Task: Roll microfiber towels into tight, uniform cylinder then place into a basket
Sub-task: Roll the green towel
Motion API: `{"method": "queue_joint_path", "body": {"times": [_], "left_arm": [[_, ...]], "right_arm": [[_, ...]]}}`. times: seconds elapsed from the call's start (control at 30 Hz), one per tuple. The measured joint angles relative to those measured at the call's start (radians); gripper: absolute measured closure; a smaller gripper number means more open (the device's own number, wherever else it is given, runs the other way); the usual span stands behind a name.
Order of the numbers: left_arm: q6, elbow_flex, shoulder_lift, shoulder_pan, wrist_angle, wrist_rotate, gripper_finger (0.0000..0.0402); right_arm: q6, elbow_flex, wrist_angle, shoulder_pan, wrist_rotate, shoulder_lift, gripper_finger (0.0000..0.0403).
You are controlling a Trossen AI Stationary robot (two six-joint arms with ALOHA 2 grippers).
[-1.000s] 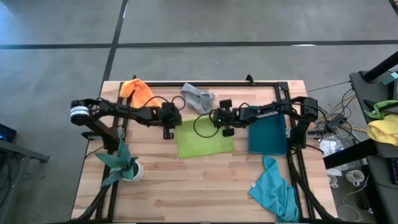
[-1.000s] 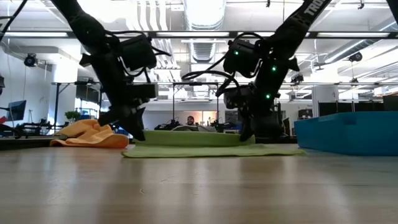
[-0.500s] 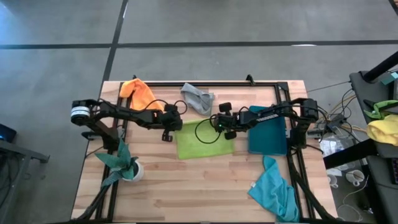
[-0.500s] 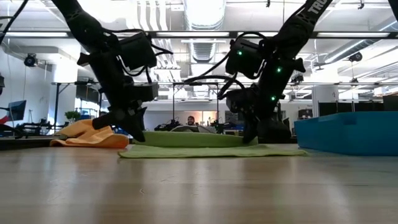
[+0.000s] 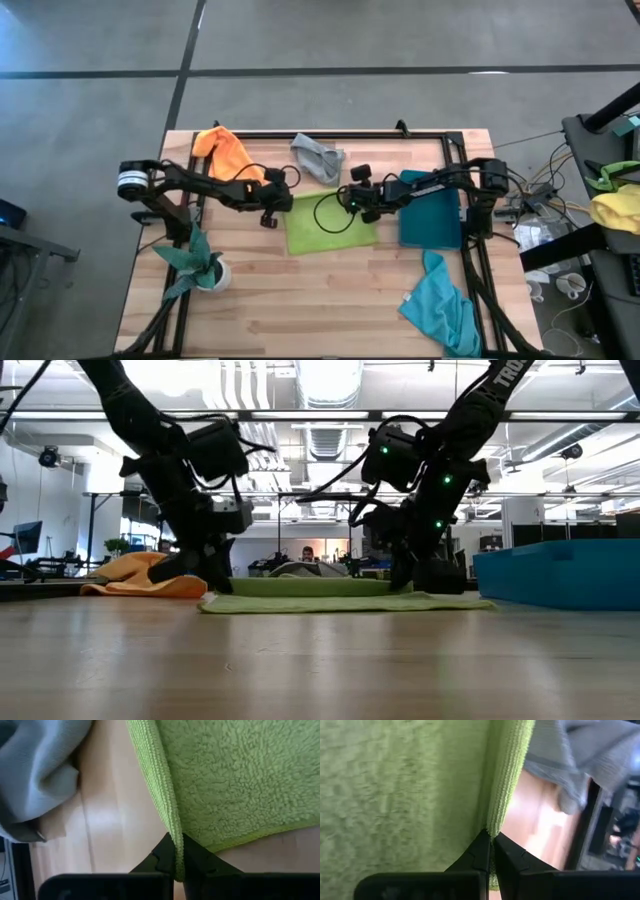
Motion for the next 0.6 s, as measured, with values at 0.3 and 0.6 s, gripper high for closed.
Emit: {"method": "queue_joint_path", "body": {"times": [0.3, 0.6], "left_arm": [[-0.003, 0.004, 0.007, 0.0, -0.002, 0.075, 0.0401], [-0.006, 0.007, 0.007, 0.0, -0.001, 0.096, 0.0325]], "right_arm": [[-0.028, -0.001, -0.01, -0.004, -0.066, 0.004, 0.0369], [-0.028, 0.005, -0.019, -0.006, -0.079, -0.001, 0.0319]]}}
